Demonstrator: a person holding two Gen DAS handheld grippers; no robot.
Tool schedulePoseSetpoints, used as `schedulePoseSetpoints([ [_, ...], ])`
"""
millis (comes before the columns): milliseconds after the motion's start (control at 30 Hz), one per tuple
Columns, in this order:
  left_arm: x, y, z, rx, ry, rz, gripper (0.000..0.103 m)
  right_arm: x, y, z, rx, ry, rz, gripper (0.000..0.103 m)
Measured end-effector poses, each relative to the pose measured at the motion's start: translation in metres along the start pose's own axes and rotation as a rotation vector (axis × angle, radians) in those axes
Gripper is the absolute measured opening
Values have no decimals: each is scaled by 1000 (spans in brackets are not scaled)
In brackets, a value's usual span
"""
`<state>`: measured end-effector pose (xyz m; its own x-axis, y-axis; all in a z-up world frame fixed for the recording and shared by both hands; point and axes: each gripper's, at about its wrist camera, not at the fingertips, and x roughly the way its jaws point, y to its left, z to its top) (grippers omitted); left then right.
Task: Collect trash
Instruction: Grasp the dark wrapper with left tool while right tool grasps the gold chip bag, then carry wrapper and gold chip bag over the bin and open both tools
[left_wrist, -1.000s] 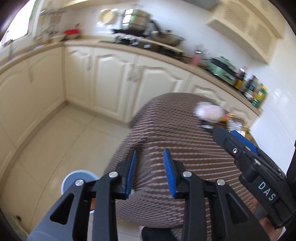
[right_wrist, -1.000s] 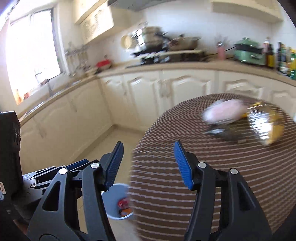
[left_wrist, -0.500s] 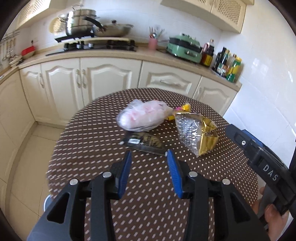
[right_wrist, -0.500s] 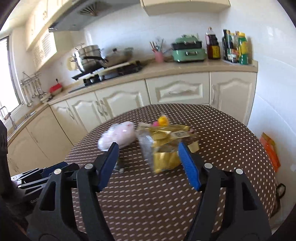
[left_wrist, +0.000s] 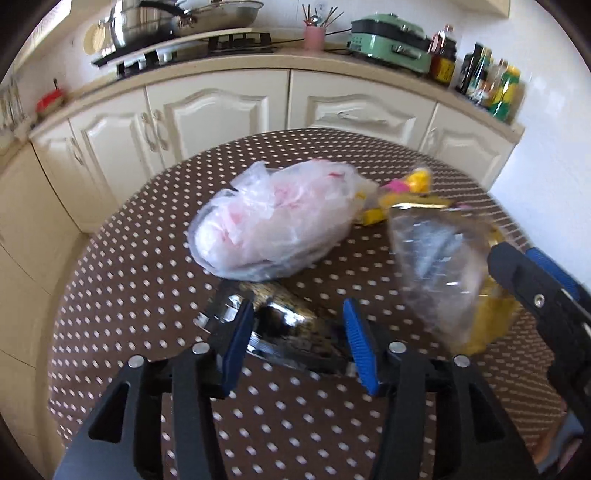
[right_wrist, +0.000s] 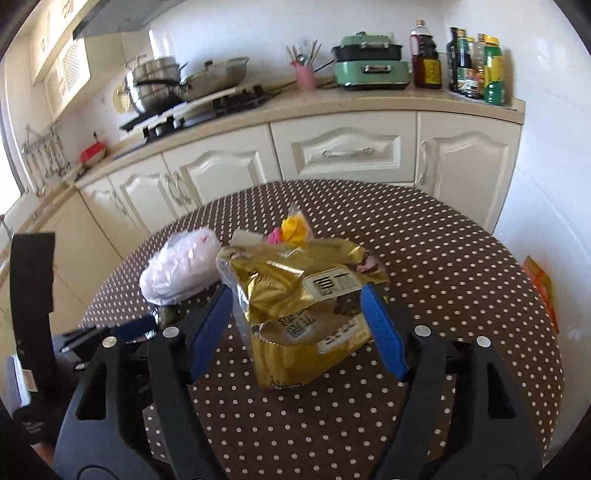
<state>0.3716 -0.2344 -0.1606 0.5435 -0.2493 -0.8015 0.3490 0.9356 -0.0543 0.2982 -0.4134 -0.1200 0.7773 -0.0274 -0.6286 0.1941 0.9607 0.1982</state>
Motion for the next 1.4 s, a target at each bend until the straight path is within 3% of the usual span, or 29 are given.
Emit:
schedulePoseSetpoints([
  [133, 0, 3, -1, 13, -19, -3, 28, 13, 3, -5, -30, 34, -22, 71],
  [267, -7, 10, -5, 6, -38, -42, 14, 23, 5, -10, -67, 72, -45, 71],
  [300, -9, 13, -6, 1, -41, -49, 9, 24, 5, -12, -80, 73, -49, 59],
  [333, -11, 14, -7, -2, -43, -56, 6, 25, 7, -12, -91, 76, -48, 38],
  [400, -16, 19, -11, -9, -58, -83, 4, 25, 9, -14, -99, 84, -41, 34],
  [467, -21, 26, -16, -25, -64, -100, 3, 21, 13, -16, -118, 71, -38, 22],
  [533, -28, 35, -22, -48, -75, -122, 2, 13, 17, -18, -120, 51, -32, 17],
  [900, -82, 116, -62, -238, -143, -304, 1, -44, 71, -34, -145, -27, 98, 15],
  [1167, -124, 193, -106, -386, -222, -308, 1, -65, 162, -52, -231, -31, 242, 15],
  [1400, -148, 266, -150, -509, -271, -241, 1, -56, 270, -86, -347, 23, 385, 15],
])
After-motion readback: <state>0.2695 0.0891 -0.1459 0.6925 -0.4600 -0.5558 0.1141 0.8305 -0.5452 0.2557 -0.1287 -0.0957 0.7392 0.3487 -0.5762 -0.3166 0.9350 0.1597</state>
